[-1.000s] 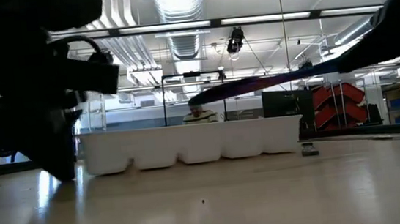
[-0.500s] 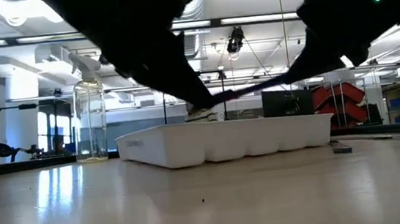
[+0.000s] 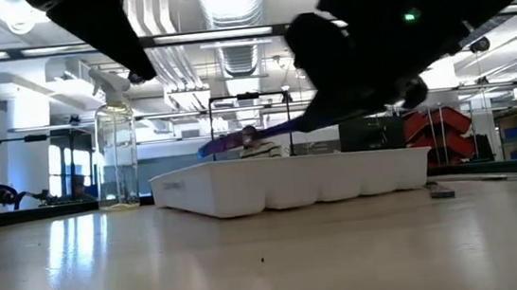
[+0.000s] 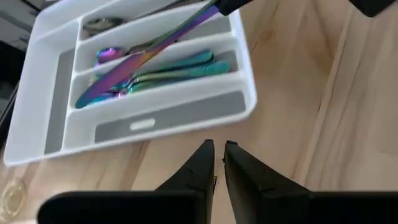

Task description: Sort silverware

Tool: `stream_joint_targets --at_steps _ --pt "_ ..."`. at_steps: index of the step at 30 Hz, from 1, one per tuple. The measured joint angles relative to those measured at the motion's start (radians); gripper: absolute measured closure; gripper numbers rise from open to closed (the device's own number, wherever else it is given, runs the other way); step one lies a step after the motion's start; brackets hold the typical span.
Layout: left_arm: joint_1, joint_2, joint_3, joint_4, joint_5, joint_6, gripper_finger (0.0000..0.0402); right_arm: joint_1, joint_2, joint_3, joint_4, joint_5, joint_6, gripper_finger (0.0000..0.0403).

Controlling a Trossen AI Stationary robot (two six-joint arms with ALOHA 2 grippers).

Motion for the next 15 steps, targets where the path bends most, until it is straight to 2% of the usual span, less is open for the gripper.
stream_joint_targets --at_steps 5,9,12,15 --pt "-0.01 0.0 -0.072 0.025 0.001 -0.06 0.0377 -0.039 0.1 0.139 -0.041 -0.032 -0.069 0.0403" --pt "-0.01 0.0 -0.127 0.025 -0.003 -0.139 0.0377 -0.084 0.146 0.22 -0.155 -0.039 -0.035 0.0403" --pt "-0.01 0.0 -0.162 0.028 -0.004 -0.174 0.0377 -0.114 0.159 0.253 -0.212 -0.111 -0.019 0.0397" --pt "-0.012 0.0 -0.195 0.034 -0.004 -0.195 0.0377 -0.127 0.163 0.27 -0.211 -0.204 -0.031 0.0373"
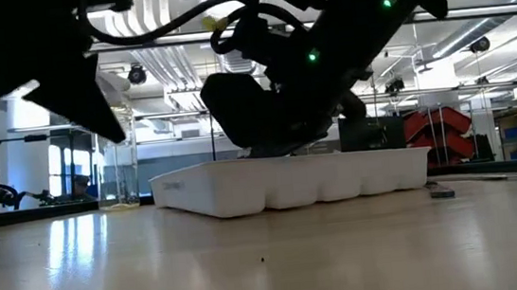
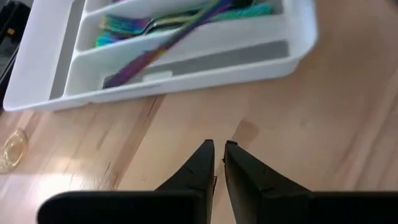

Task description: Sort silverware

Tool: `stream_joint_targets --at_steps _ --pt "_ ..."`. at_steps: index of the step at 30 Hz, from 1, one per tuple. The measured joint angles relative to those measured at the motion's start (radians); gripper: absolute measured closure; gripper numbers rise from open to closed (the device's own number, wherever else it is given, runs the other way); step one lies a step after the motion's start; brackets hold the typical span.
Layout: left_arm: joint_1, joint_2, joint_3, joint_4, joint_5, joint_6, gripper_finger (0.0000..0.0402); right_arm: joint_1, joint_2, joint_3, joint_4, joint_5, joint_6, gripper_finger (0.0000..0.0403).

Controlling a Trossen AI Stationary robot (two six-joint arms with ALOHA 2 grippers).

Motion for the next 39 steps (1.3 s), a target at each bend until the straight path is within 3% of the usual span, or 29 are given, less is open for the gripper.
stream_joint_targets --at_steps 6,12,16,19,24,27,34,37,39 --pt "0.0 0.0 -0.028 0.048 -0.001 -0.015 0.0377 0.004 -0.01 0.011 -0.018 -0.051 -0.097 0.0288" --pt "-0.002 0.0 -0.048 0.16 -0.004 0.013 0.0377 0.073 -0.129 0.005 -0.147 -0.064 -0.26 0.0218" --pt "-0.002 0.0 -0.089 0.347 -0.012 0.092 0.0377 0.156 -0.198 -0.024 -0.303 -0.058 -0.38 0.0201" --pt "-0.002 0.0 -0.133 0.567 -0.03 0.193 0.0377 0.236 -0.228 -0.068 -0.382 -0.054 -0.322 0.0201" --pt "0.001 0.015 -0.2 0.97 -0.085 0.393 0.0377 0.335 -0.251 -0.203 -0.399 -0.039 -0.058 0.0216" --pt "0.016 0.051 -0.207 1.131 -0.089 0.502 0.0377 0.357 -0.271 -0.306 -0.411 -0.038 0.101 0.0236" --pt "0.067 0.133 -0.167 1.175 -0.039 0.524 0.0377 0.345 -0.354 -0.486 -0.544 0.011 0.295 0.0326" --pt "0.083 0.164 -0.15 1.174 -0.037 0.534 0.0377 0.297 -0.38 -0.54 -0.534 0.066 0.3 0.0381" --pt "0.093 0.185 -0.14 1.179 -0.037 0.541 0.0377 0.257 -0.381 -0.564 -0.509 0.095 0.269 0.0396"
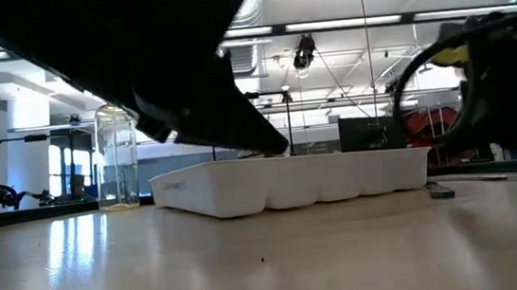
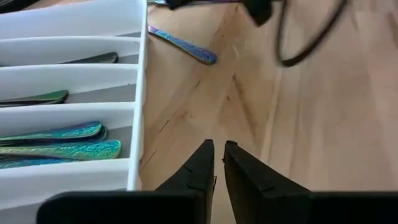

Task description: Sort silverware

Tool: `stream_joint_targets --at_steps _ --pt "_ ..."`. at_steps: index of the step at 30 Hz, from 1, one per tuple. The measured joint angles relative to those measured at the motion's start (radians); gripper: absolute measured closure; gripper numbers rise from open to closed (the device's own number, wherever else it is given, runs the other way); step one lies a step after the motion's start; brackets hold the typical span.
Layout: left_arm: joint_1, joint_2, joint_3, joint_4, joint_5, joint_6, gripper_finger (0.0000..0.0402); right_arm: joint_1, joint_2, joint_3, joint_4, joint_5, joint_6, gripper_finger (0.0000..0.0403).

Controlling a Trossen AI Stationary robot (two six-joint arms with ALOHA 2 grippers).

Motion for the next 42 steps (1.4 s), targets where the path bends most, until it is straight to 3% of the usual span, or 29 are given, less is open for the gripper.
stream_joint_targets --at_steps 7,15,19,25,28,31,35,39,42 --pt "0.02 0.044 -0.001 0.01 0.008 -0.011 0.0377 -0.187 0.021 -0.039 0.132 0.057 -0.302 0.0392" --pt "0.019 0.046 0.0 0.019 0.036 -0.009 0.0377 -0.33 0.01 -0.041 0.117 0.036 -0.459 0.0402" --pt "0.019 0.047 0.0 0.034 0.036 -0.009 0.0377 -0.283 -0.011 -0.045 0.047 0.036 -0.393 0.0402" --pt "0.02 0.051 -0.001 0.099 0.035 0.017 0.0377 -0.115 -0.103 -0.071 -0.011 0.116 -0.134 0.0403" --pt "0.02 0.072 -0.001 0.183 0.041 0.095 0.0377 -0.043 -0.119 -0.086 0.099 0.118 -0.133 0.0403" --pt "0.025 0.093 -0.001 0.269 0.06 0.135 0.0377 -0.023 -0.11 -0.1 0.161 0.048 -0.14 0.0403" --pt "0.025 0.113 0.025 0.27 0.063 0.136 0.0377 -0.004 -0.094 -0.119 0.273 -0.016 -0.122 0.0403" --pt "0.025 0.153 0.086 0.261 0.076 0.175 0.0377 0.005 -0.052 -0.129 0.514 -0.039 -0.233 0.0403" --pt "0.027 0.195 0.142 0.233 0.105 0.21 0.0377 0.006 0.001 -0.13 0.724 -0.113 -0.339 0.0403"
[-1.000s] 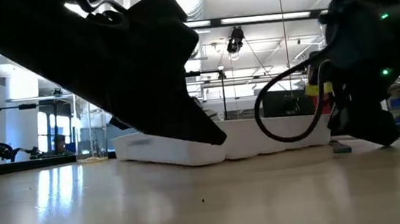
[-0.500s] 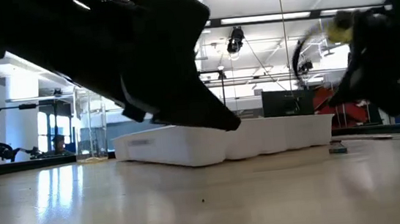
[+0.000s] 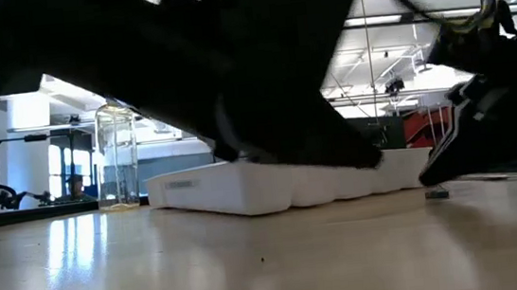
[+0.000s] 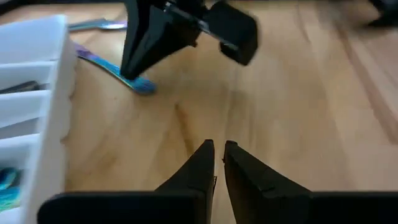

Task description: Sort silverware

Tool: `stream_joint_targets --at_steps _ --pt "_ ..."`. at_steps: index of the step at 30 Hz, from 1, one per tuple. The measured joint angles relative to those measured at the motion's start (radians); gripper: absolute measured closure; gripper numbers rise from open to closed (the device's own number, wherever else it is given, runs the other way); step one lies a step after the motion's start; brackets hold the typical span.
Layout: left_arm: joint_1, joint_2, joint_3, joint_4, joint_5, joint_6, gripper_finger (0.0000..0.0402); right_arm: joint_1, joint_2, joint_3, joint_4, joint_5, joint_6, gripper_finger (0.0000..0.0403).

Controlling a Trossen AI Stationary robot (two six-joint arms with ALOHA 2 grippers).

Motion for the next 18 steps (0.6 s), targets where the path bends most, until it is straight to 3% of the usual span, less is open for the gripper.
stream_joint_targets --at_steps 7,13,18 --pt "0.0 0.045 0.128 -0.248 0.001 -0.026 0.0377 0.093 0.059 0.001 0.343 -0.202 0.0 0.0403" --pt "-0.001 0.046 0.167 -0.277 0.01 -0.034 0.0377 0.211 -0.035 0.006 0.214 -0.009 0.067 0.0403" --pt "0.001 0.046 0.178 -0.277 0.009 -0.021 0.0377 0.234 -0.041 0.005 0.121 0.001 0.169 0.0403"
